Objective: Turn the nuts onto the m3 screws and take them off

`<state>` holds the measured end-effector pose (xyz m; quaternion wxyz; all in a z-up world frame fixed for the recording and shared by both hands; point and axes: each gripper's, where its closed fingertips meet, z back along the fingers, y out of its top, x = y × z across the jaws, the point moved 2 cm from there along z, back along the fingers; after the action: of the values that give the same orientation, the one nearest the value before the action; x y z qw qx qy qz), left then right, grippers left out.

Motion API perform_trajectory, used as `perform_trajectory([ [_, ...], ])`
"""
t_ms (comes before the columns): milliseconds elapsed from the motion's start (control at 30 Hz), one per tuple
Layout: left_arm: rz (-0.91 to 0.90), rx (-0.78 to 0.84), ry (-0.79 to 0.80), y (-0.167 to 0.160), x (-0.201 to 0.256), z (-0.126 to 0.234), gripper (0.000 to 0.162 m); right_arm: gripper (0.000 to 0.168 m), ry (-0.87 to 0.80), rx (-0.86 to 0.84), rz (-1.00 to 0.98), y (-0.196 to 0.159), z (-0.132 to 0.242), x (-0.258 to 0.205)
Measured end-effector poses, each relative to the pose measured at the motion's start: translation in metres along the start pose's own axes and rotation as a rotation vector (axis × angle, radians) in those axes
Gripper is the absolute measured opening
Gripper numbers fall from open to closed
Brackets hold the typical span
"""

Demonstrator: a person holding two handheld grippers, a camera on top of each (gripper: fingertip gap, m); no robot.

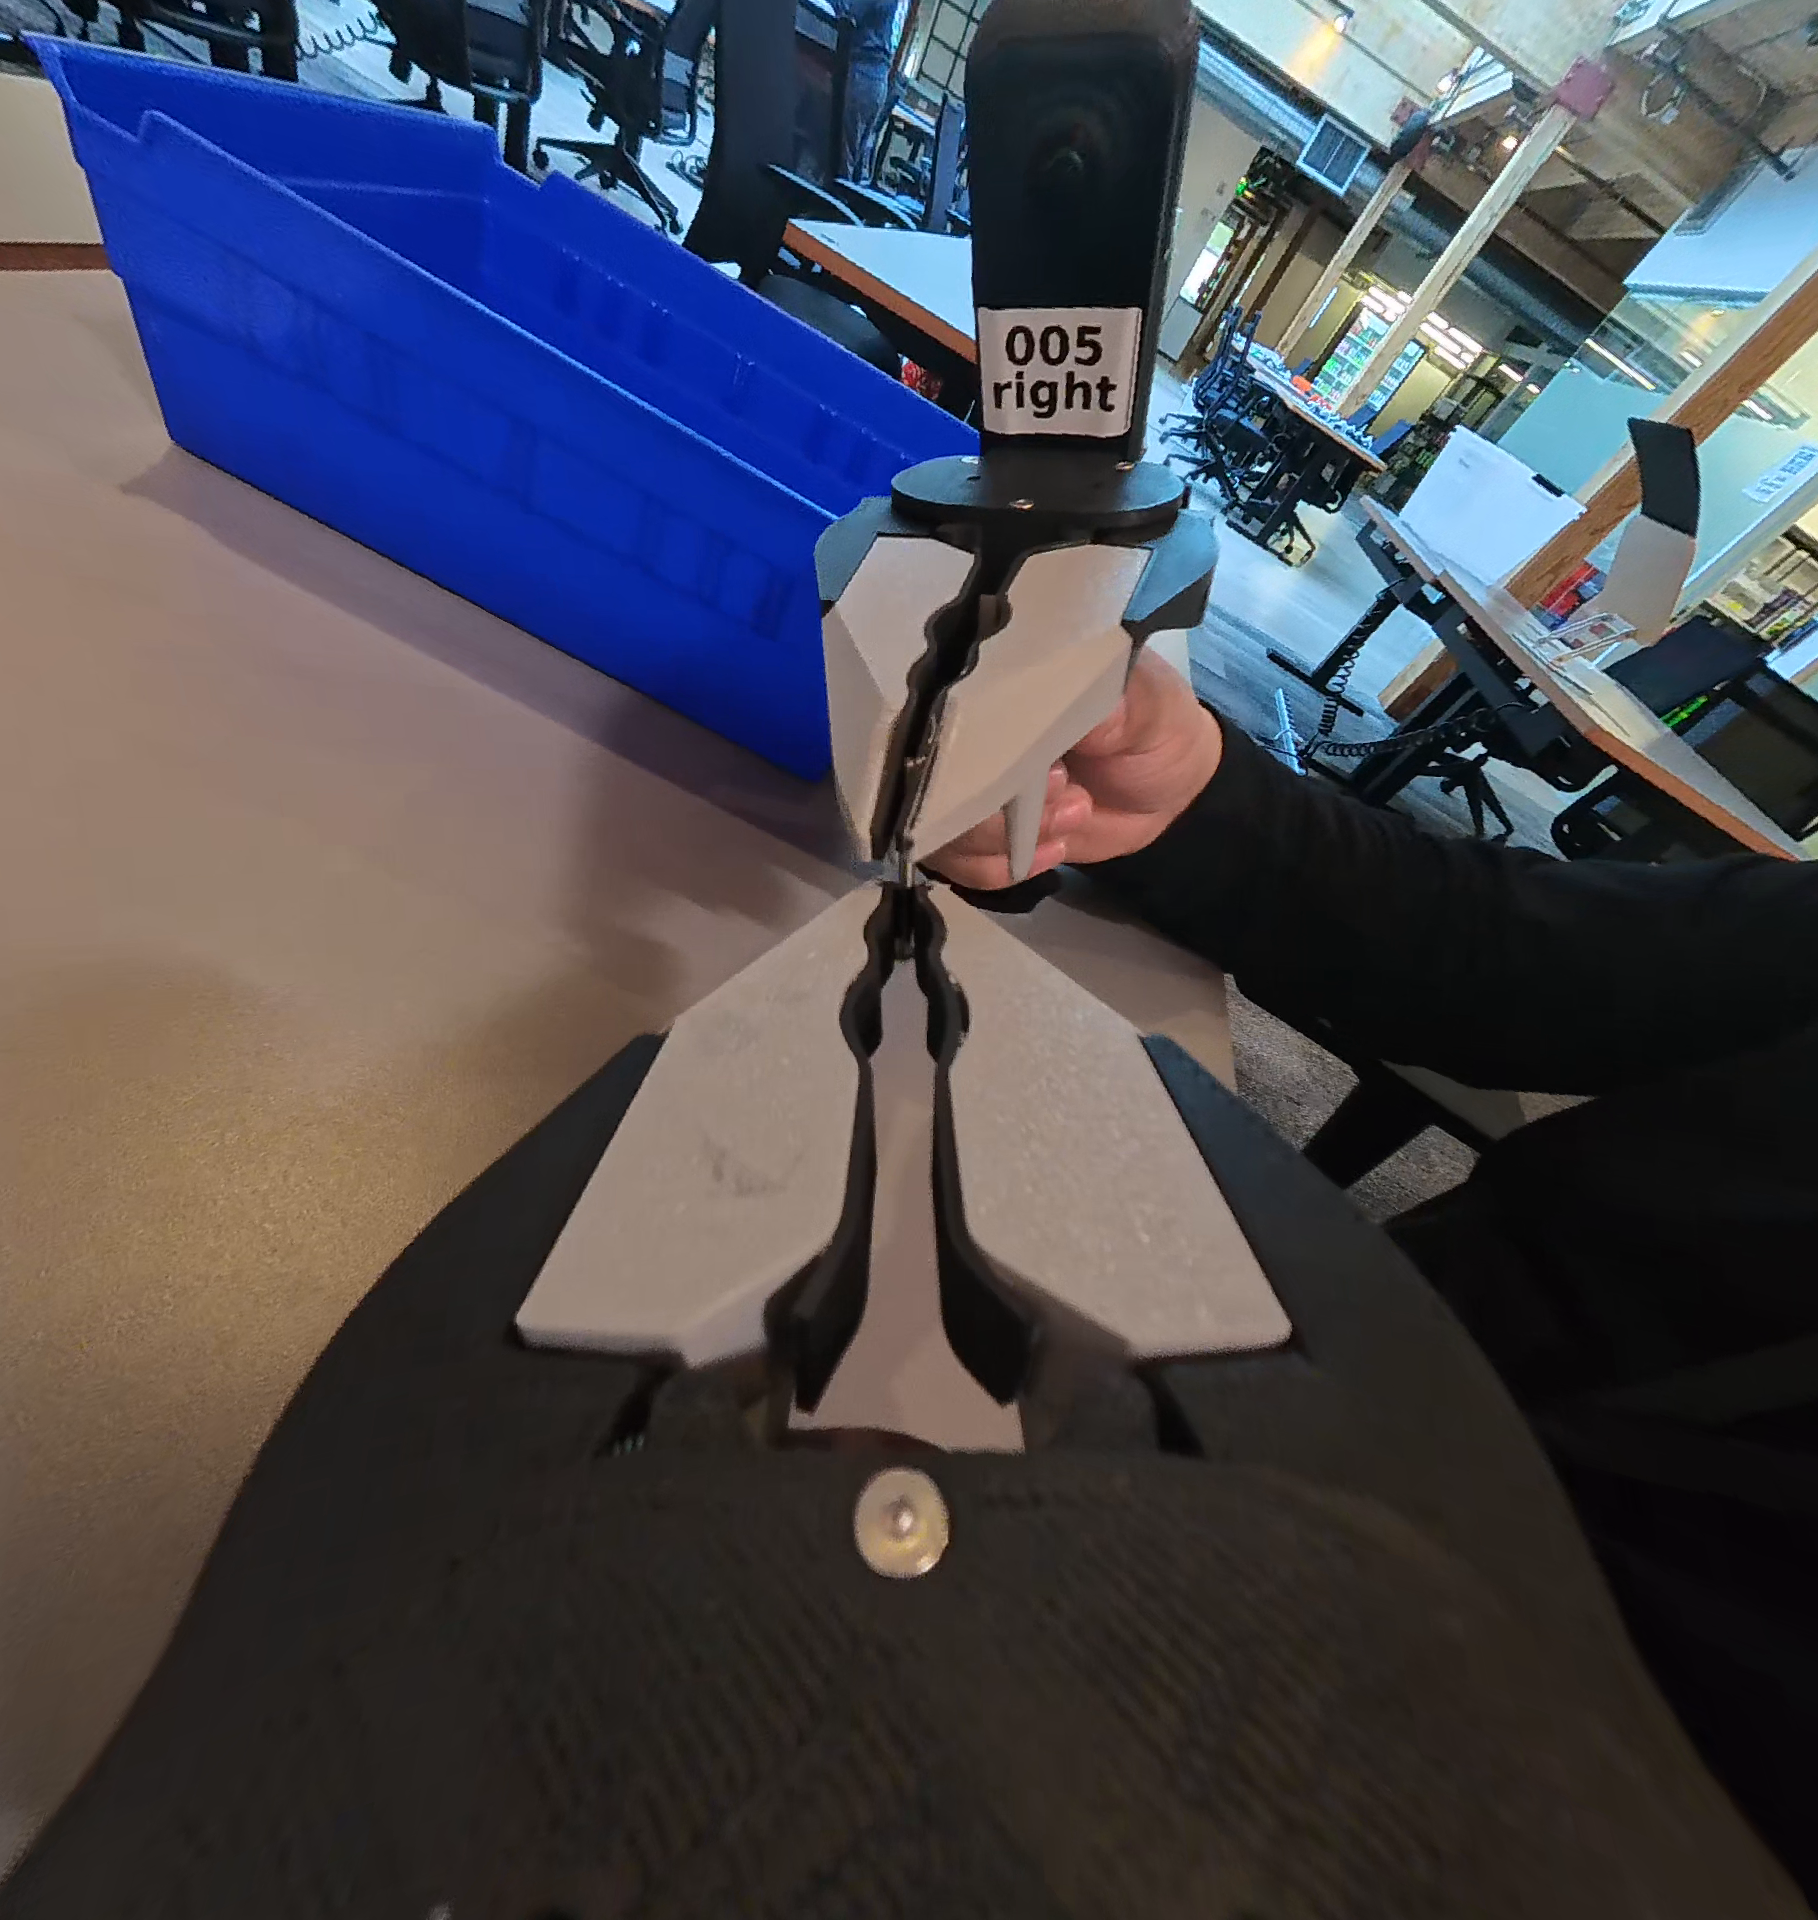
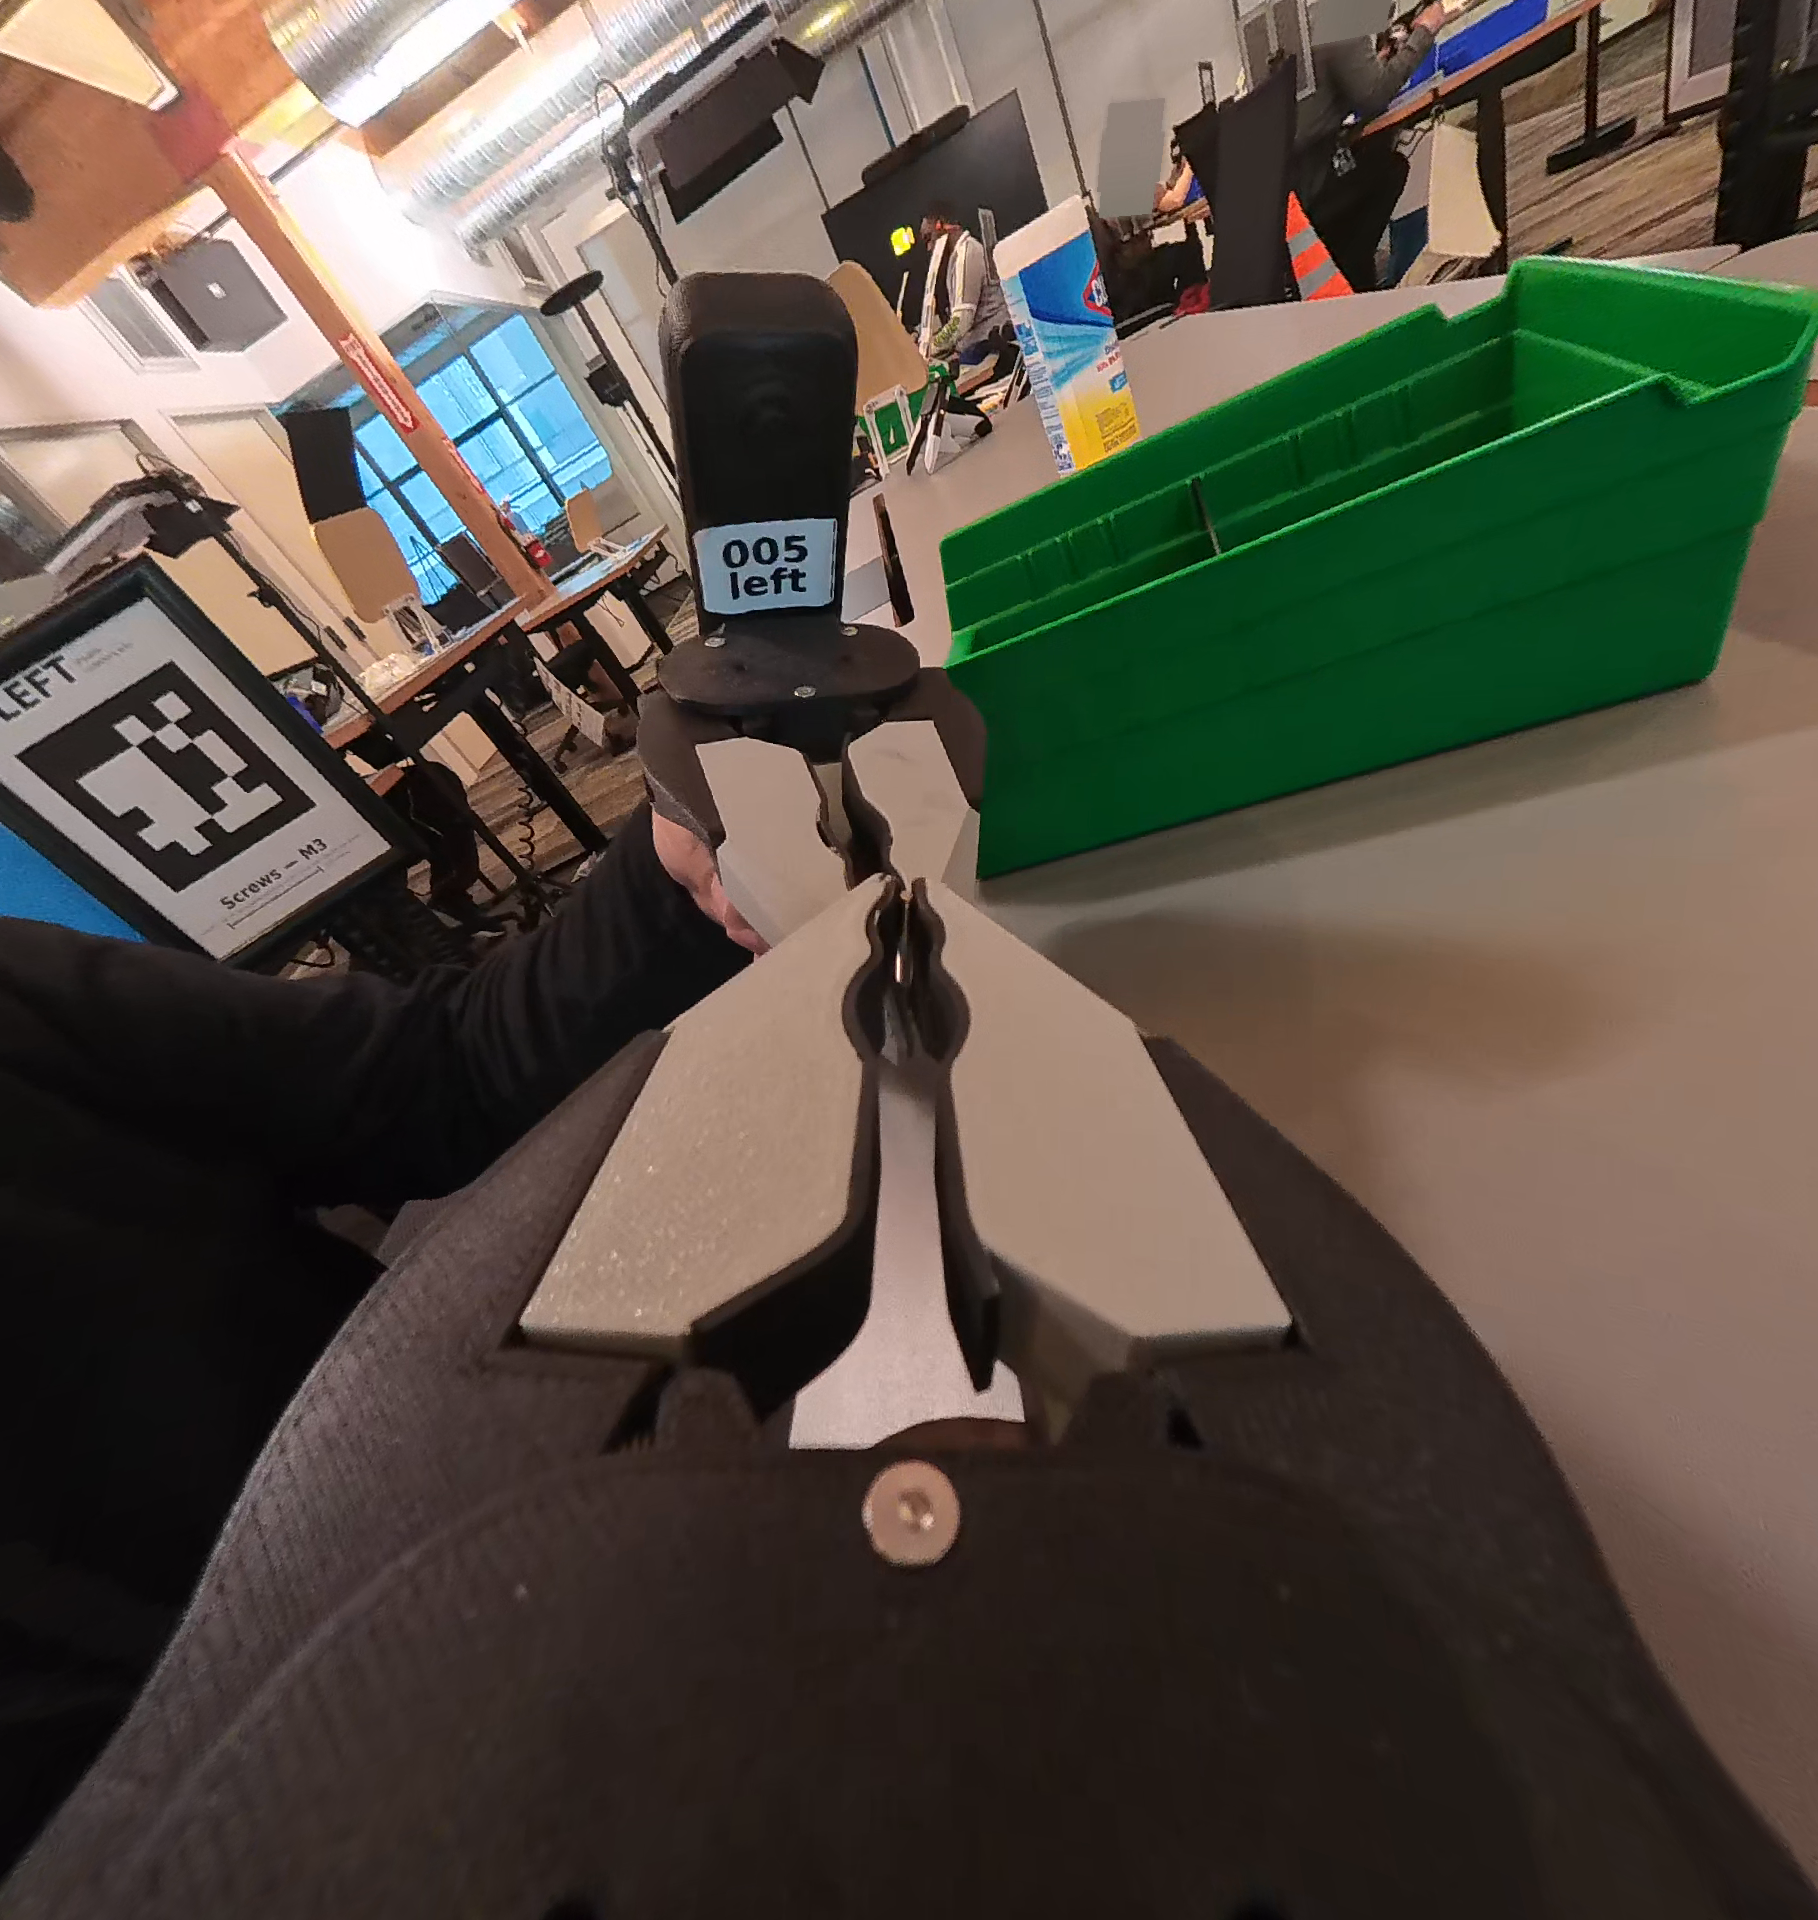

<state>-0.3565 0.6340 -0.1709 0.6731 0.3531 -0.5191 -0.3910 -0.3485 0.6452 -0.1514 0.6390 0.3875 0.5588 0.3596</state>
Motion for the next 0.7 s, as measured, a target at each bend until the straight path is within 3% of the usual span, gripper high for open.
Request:
perform_trajectory([
  [700, -0.069, -0.019, 0.017, -0.0022, 0.0027, -0.001, 0.0, 0.0, 0.037, 0.006, -0.014, -0.0021, -0.0031, -0.0043],
])
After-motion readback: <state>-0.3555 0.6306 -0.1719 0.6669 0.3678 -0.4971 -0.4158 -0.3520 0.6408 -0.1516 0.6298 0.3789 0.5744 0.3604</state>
